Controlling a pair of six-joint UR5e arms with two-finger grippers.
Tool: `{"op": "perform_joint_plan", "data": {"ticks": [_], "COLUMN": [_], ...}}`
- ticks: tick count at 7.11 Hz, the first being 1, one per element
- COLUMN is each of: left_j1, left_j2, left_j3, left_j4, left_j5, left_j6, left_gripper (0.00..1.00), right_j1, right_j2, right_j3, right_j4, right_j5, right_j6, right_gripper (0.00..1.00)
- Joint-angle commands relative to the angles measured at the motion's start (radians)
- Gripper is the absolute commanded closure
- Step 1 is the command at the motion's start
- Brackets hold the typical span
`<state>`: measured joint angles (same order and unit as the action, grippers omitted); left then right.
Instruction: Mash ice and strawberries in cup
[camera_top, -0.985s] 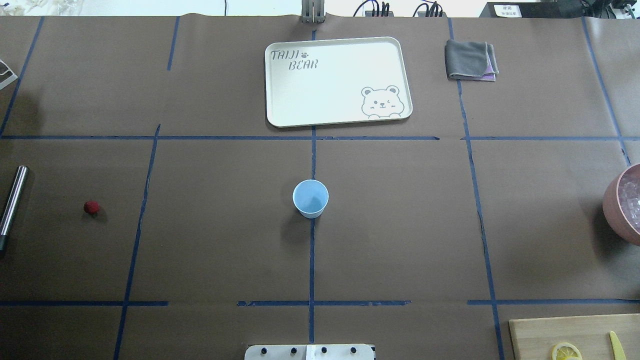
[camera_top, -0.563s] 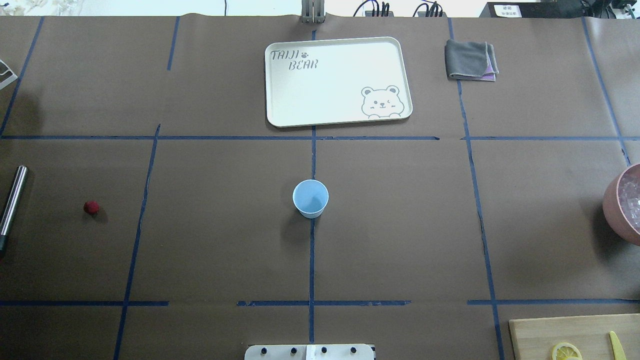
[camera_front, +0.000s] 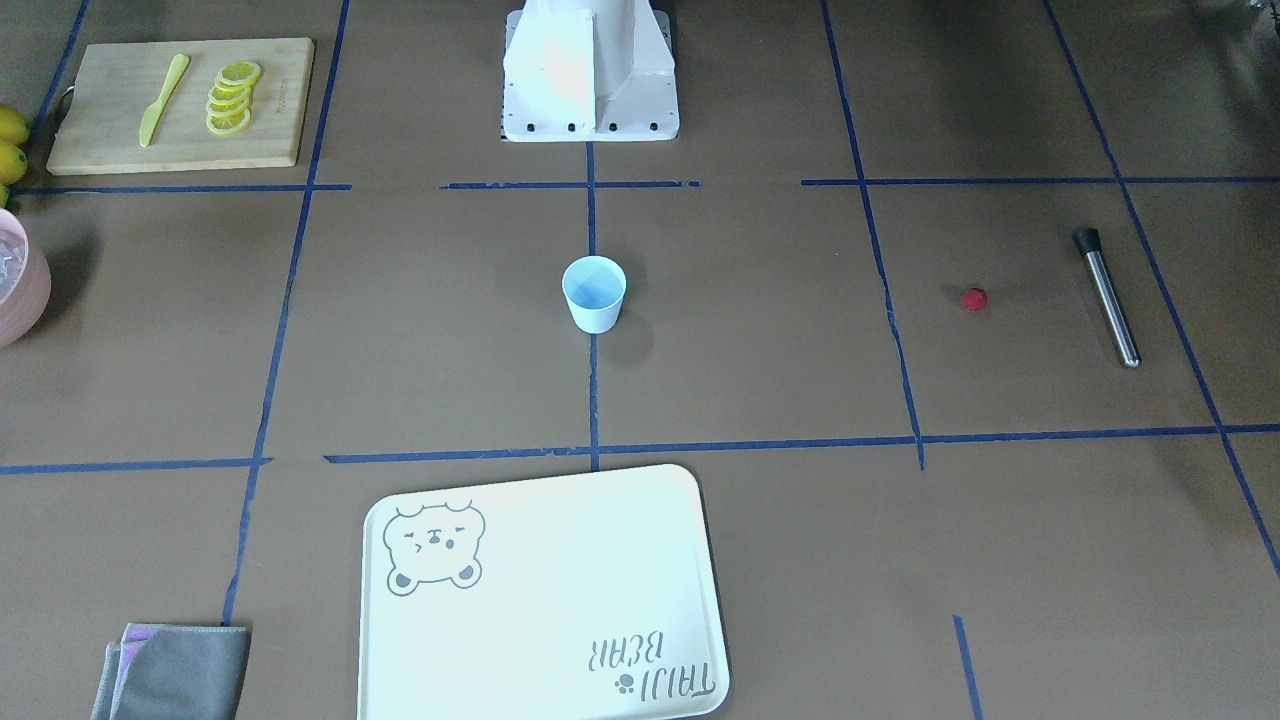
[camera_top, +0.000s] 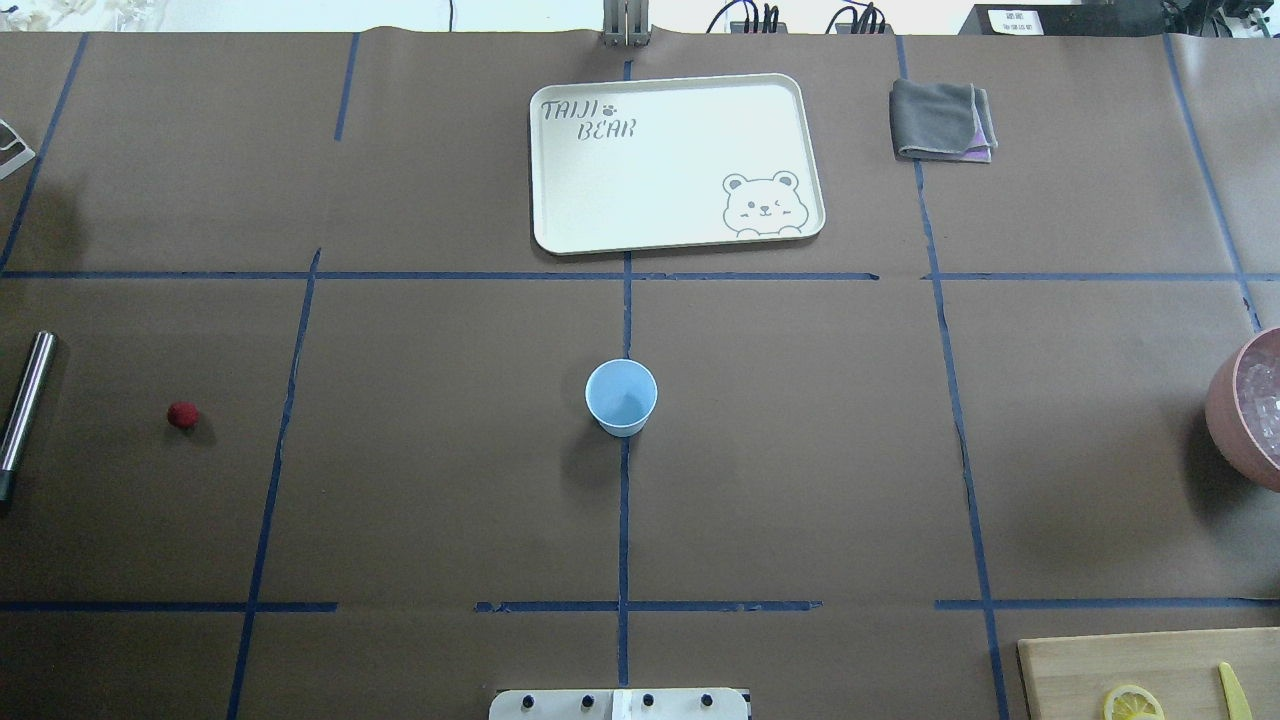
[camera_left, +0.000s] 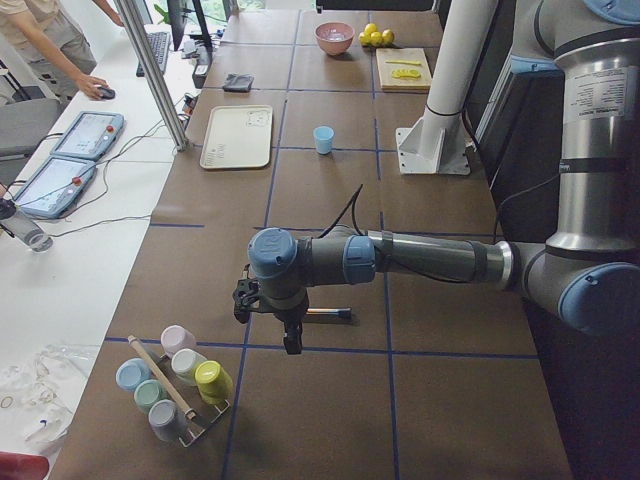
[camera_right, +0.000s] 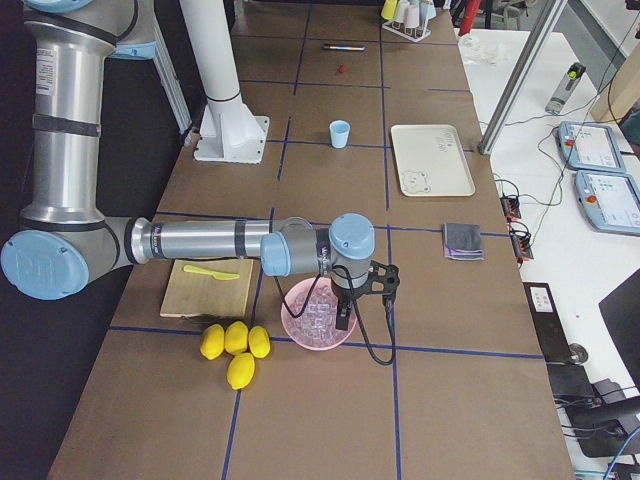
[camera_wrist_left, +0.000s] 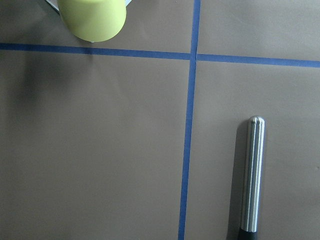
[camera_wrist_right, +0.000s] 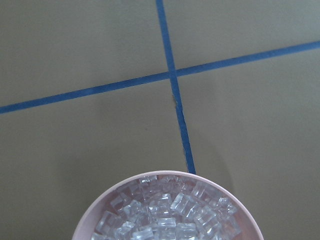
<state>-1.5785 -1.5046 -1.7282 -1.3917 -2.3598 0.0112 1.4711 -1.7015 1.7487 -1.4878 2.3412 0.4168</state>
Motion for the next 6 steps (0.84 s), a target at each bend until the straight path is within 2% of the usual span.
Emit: {"op": "perform_joint_plan", "data": {"ticks": [1,4,6], "left_j1": [0.000,-0.002,-0.002], "left_j2": [0.001,0.001,0.001], "left_j3": [-0.005,-0.071,-0.073], "left_j4": [-0.001,0.000,-0.001], "left_j5": [-0.001,0.001,0.001], "left_j6": [0.007,0.003,0.003], "left_gripper": [0.00,0.00,0.00], "right_j1": [-0.032,-0.031,-0.032], "right_j2": [-0.029,-0.123,-0.148], "right_j3": [0.000,0.011,-0.020], "right_j4": [0.003,0.018,0.136], "right_j5": [-0.025,-0.022,-0.023], "right_j6": [0.219,0.419,0.587], "right_gripper": [0.04,0.07,0.14]}}
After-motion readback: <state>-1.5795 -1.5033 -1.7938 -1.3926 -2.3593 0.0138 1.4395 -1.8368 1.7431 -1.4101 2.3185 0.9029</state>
